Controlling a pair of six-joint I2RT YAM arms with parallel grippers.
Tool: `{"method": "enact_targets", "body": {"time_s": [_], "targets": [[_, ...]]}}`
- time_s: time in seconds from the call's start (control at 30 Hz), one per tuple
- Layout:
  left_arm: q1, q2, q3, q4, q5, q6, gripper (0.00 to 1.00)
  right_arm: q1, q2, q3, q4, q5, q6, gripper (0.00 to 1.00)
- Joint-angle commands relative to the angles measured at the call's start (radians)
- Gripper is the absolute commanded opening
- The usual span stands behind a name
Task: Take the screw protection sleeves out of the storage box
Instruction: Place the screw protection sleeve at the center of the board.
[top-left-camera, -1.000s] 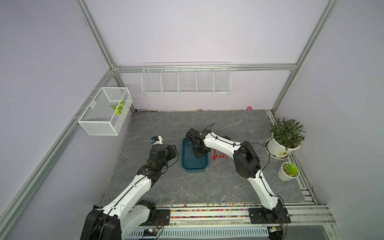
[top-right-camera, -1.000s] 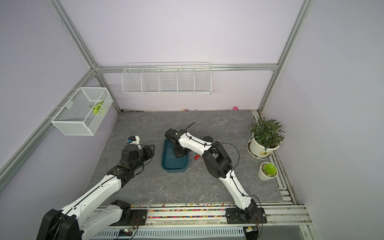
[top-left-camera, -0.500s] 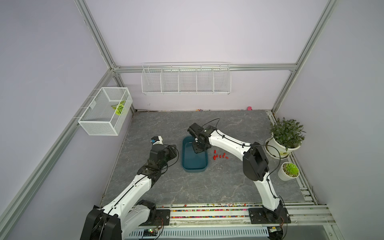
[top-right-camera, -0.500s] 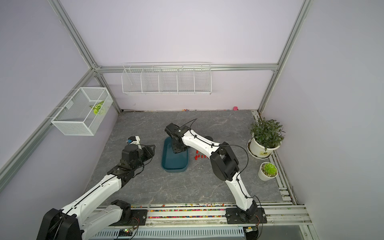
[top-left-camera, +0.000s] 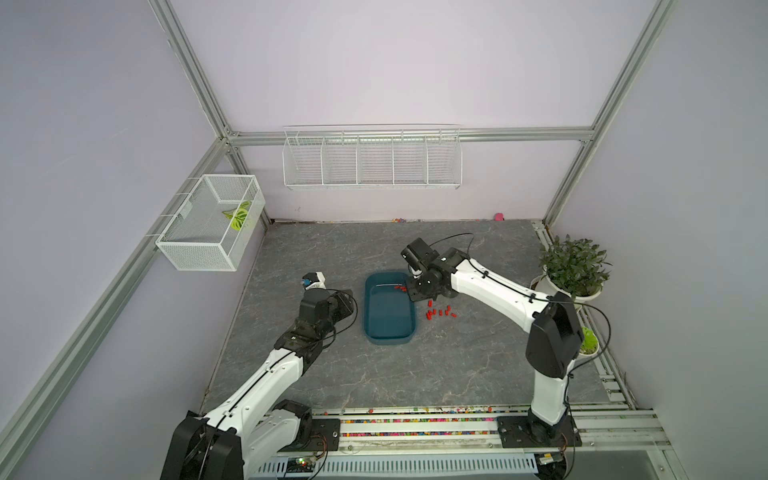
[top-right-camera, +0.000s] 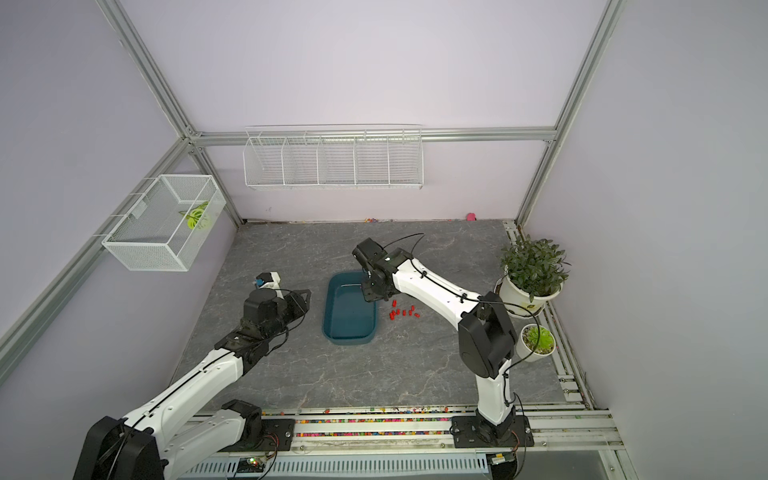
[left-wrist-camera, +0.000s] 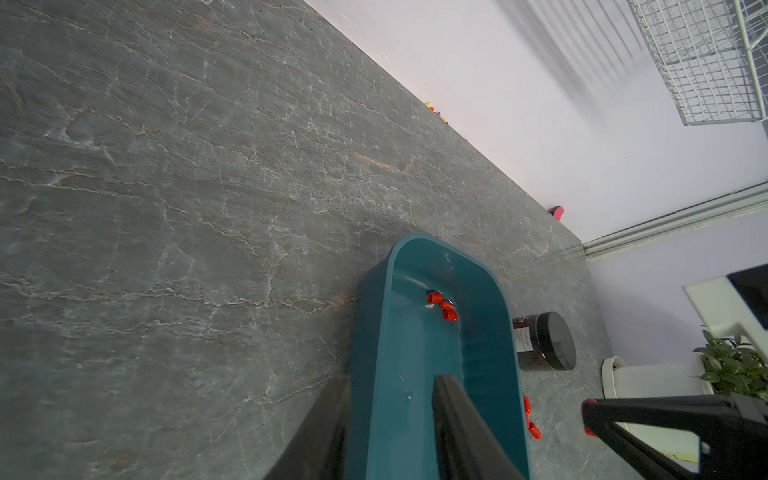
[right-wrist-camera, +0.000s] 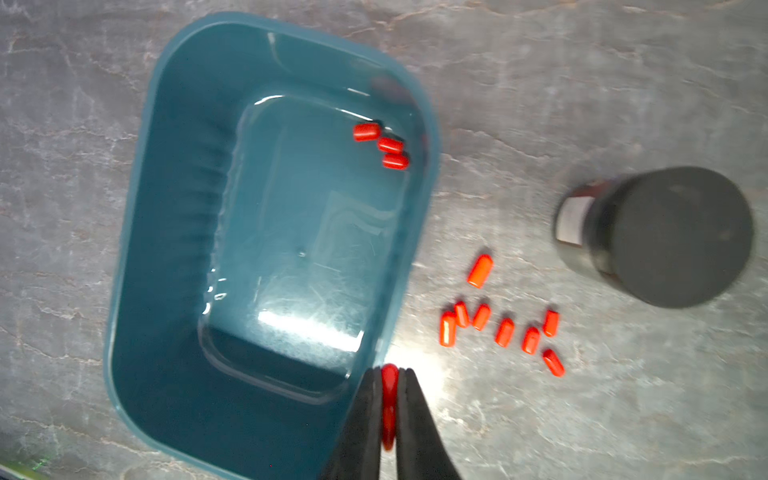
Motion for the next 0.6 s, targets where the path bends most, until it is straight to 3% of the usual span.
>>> {"method": "enact_targets", "body": {"time_s": [0.0, 0.33, 0.57], "targets": [[0.005, 0.003, 0.017, 0.001, 0.004, -0.003, 0.40, -0.033, -0.064, -0.067, 0.026, -0.014, -0.019, 0.12], [0.005, 0.012, 0.021, 0.001, 0.007, -0.005, 0.40, -0.109, -0.139, -0.227, 0.079, -0.032, -0.034, 0.13], [0.004, 0.011, 0.020, 0.000, 0.007, -0.004, 0.40, -0.137, -0.102, -0.261, 0.127, -0.040, -0.038, 0.12]]}}
